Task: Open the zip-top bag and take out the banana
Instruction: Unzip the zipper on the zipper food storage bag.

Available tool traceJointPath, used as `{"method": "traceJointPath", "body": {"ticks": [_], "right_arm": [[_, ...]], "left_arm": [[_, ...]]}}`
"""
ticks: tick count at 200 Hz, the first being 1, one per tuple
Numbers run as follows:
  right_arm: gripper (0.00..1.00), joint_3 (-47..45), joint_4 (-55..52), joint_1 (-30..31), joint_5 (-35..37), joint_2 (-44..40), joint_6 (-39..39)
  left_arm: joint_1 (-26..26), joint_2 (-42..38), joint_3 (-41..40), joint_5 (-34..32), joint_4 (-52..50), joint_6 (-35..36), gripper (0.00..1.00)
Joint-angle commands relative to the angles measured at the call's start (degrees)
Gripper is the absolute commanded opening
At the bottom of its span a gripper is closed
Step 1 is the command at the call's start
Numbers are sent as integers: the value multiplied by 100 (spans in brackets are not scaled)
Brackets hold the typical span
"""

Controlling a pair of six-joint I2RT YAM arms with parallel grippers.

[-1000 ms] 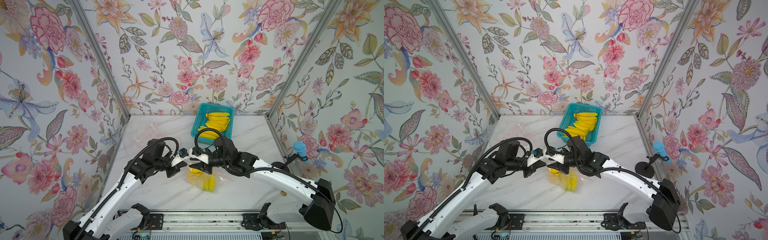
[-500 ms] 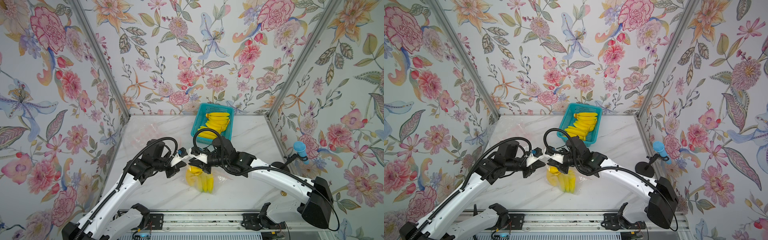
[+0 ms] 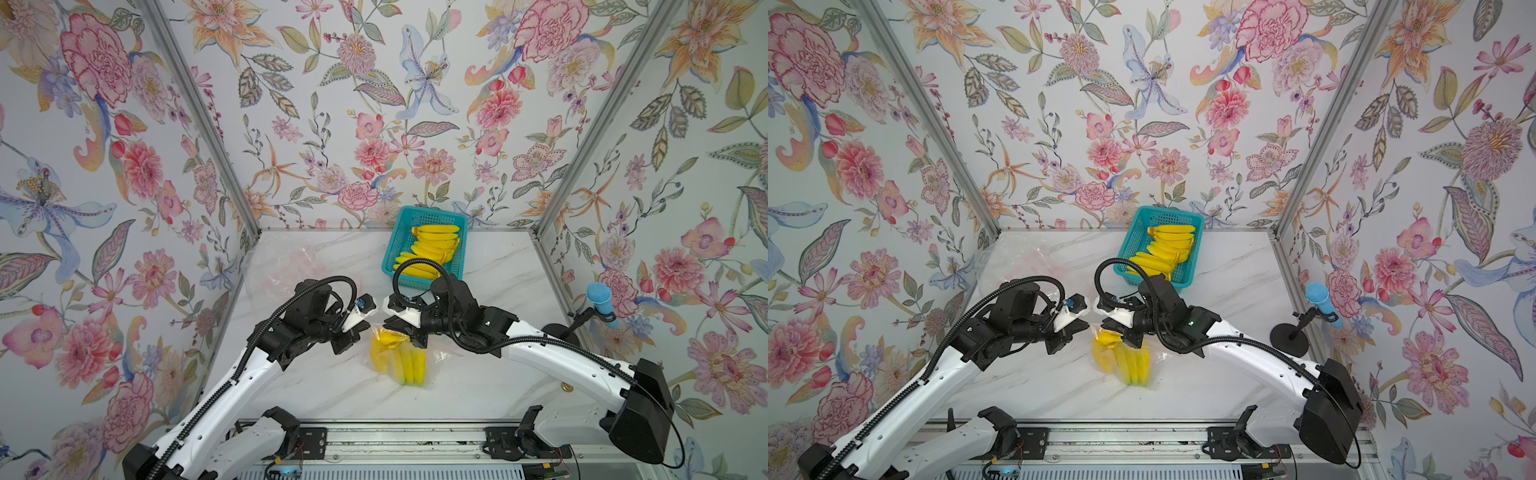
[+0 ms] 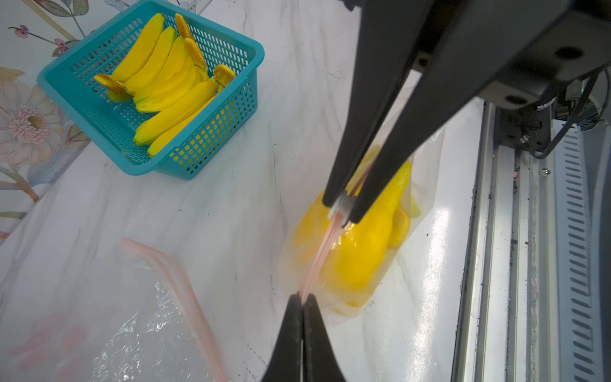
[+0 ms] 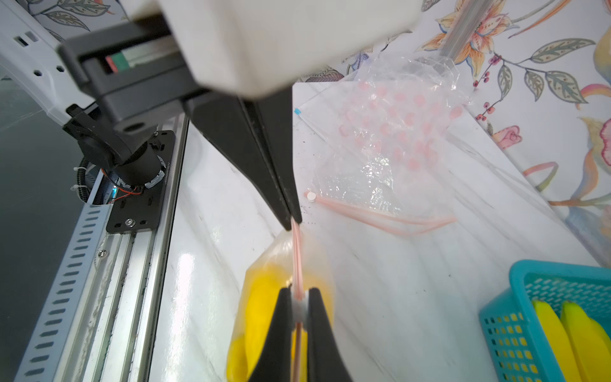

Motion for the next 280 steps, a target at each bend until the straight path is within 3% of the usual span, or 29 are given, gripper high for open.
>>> {"method": "traceJointPath", "body": {"ticks": [1,48,92,143,190,200,217,225,254,280], "right_arm": [[0,-359,-550,-272,105,-579,-51],[0,-1106,-1351,-893,158,-1866,13],[0,-1694,-1632,-1034,132,-2790,351],[0,-1683,-1359,-722,86,-2574,557],[0,-1555,-1272,-530,154,-2263,589],[9,-1520,-1270,-566,164,-2280,641],[41,-1351,-1265,-667,195,-2245,913],[50,-1201,-1269,-704,193,-2143,1054],[55,-365,-1635,-623,332,-1317,1547],[59,156,-1734,-193,535,-692,1578]], "left_arm": [[103,55,302,-1222,138,-270,0],[510,269,351,-2174,578,-654,0],[528,433,365,-1381,1168,-656,0],[351,203,130,7,1721,13,0],[92,459,267,35,1144,422,0],[66,431,232,-21,1127,433,0],[47,362,154,-40,1245,372,0],[41,356,132,-40,1301,341,0],[-34,480,239,-49,1298,347,0],[-100,531,271,-89,1261,382,0]]}}
